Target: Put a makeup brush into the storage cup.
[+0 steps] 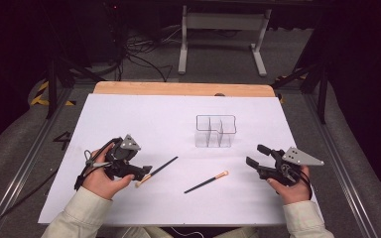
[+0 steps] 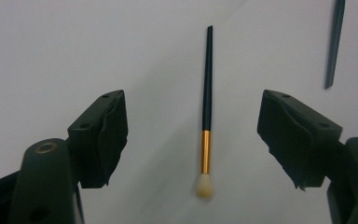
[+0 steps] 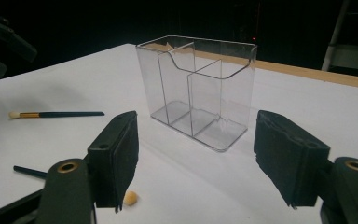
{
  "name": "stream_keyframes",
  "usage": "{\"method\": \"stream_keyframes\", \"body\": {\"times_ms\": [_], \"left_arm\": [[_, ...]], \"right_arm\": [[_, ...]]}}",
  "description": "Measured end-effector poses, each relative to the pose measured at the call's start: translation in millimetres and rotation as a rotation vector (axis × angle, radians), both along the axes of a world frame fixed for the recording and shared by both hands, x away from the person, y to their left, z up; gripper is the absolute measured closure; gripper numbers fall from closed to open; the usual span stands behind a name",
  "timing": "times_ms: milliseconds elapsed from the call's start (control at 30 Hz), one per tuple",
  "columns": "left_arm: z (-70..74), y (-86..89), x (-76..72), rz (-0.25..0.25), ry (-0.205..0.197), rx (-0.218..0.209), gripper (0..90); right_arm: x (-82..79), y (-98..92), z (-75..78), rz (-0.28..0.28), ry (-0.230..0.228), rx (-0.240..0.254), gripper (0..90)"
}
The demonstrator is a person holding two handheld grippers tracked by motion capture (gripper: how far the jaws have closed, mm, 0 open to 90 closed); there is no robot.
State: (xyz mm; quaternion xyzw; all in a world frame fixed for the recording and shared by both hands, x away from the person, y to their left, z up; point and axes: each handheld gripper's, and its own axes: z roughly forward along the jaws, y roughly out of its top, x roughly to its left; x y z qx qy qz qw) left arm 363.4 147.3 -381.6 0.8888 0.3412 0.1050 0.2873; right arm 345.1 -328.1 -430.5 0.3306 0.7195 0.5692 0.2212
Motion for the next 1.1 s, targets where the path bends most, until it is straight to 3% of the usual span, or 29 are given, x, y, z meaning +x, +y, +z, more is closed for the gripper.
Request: {"method": "stream_keyframes", "body": {"times_ms": [200, 400, 633, 900, 1100], "left_arm": [[1.6, -6.5, 4.6, -0.014, 0.054, 0.049, 23.0], [3.4, -10.8, 9.5, -0.040, 0.120, 0.093, 27.8], [3.0, -16.0, 15.6, -0.052, 0.167, 0.143, 31.9], [2.4, -19.4, 23.0, -0.058, 0.182, 0.170, 32.5], [-5.0, -24.3, 26.9, -0.061, 0.224, 0.206, 39.5]], "right_arm": [[-0.3, -0.9, 0.1, -0.002, 0.002, 0.002, 32.0], [-0.3, -0.9, -0.3, -0.005, 0.005, 0.002, 32.0], [-1.1, -2.1, -0.8, -0.007, 0.004, 0.003, 32.1], [-4.4, -5.6, -0.3, -0.020, 0.003, 0.004, 32.1], [-7.3, -8.7, -0.5, -0.028, 0.006, 0.005, 32.1]]}}
